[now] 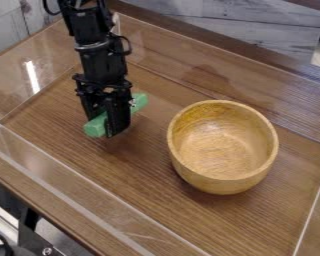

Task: Remove the green block from inside the brown bowl and put it on the table

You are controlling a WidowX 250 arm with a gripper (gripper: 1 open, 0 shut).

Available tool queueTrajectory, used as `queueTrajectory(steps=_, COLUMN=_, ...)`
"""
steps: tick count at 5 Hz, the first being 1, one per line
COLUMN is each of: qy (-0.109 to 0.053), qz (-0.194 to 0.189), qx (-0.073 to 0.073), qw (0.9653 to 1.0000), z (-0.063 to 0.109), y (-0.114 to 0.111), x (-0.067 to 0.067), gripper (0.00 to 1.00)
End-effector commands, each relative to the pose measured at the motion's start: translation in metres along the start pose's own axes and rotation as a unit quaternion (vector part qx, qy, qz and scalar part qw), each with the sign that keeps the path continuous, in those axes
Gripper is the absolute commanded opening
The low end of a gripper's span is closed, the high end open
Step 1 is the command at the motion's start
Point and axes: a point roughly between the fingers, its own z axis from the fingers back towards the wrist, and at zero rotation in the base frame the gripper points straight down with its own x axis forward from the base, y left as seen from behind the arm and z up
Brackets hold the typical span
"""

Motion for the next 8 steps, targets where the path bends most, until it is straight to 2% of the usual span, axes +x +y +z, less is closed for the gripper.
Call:
queueTrajectory(steps=1, qy=-0.022, qz=0.002, qx=0.009, qw=0.9997, z=0.013, y=0.0052, x=0.0059, gripper=0.0)
queueTrajectory(steps=6, qy=-0.021, qz=0.009, qx=-0.002, qw=0.9997, z=0.0155, y=0.0106, x=0.0085, gripper=0.0)
queueTrajectory(steps=7, qy=-0.021, qz=0.01, qx=-0.004, qw=0.9997, z=0.0161, y=0.0115, x=0.0088, gripper=1.0)
queueTrajectory(steps=8, qy=-0.023, qz=0.01, qx=-0.007, qw=0.9997, z=0.0199, y=0.0118, x=0.0091, gripper=1.0)
